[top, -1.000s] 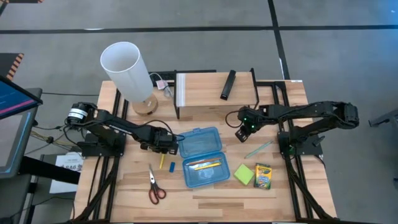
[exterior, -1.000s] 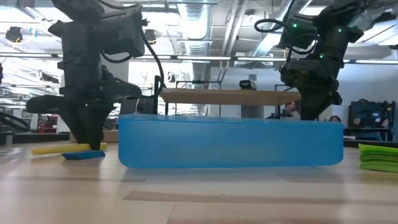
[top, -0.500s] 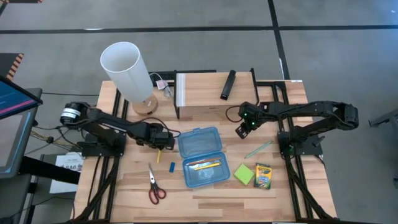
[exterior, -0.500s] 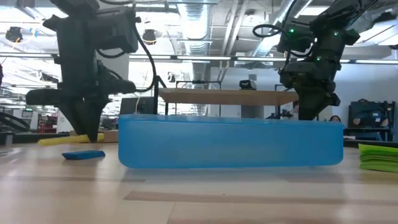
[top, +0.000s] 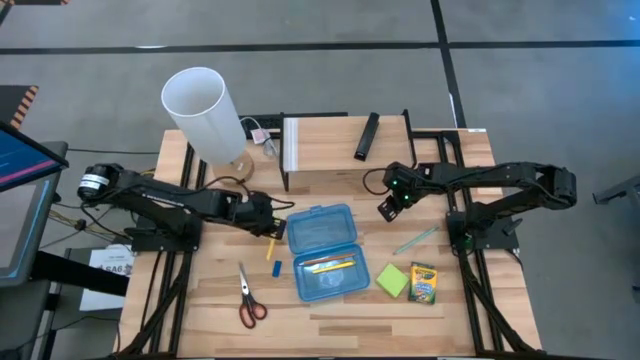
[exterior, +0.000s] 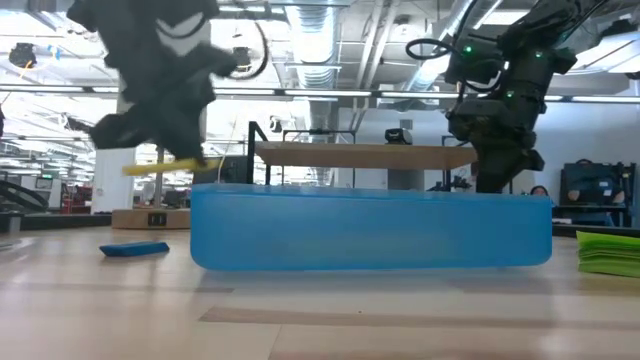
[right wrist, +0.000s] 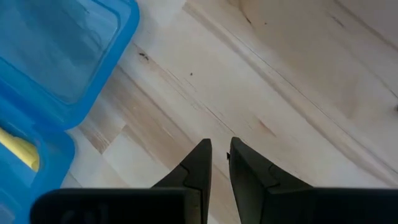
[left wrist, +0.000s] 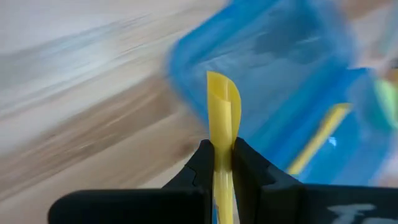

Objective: Pack school essentials
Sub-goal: Put the yellow pen into the blue supply box

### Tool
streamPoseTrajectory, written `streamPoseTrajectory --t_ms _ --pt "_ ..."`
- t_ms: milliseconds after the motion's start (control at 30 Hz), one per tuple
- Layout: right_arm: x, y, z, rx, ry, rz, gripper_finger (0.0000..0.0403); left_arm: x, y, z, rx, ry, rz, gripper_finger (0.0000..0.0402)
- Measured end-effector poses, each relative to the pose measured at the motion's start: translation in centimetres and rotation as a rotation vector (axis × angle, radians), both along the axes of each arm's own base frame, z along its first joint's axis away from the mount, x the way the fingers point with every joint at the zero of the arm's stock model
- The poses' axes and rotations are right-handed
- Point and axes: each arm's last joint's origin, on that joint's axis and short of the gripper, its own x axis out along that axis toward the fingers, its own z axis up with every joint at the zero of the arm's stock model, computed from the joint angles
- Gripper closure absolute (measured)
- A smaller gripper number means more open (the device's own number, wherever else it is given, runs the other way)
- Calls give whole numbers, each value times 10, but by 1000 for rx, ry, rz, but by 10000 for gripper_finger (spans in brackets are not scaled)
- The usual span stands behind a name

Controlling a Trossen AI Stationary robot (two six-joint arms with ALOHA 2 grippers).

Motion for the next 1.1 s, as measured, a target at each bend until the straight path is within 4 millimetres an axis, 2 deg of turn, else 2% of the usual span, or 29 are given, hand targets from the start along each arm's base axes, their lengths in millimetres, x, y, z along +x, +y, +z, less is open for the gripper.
streamPoseTrajectory --t_ms 167,367,600,733,900,1100 --pt "0 -2 0 4 -4 -20 323 23 -2 24 68 -95 -106 394" --pt "-1 -8 4 7 -8 -57 323 67 -7 46 180 -135 -322 394" --pt "5 -11 19 -6 -63 -64 323 122 -16 43 204 -115 -571 394" --pt "4 -9 26 3 -95 -82 323 145 -20 39 189 -110 -651 394" --pt "-2 -3 36 7 -129 -87 324 156 -26 33 197 -87 -717 394" --pt "-11 5 48 1 -174 -95 323 153 -28 25 159 -27 -748 378"
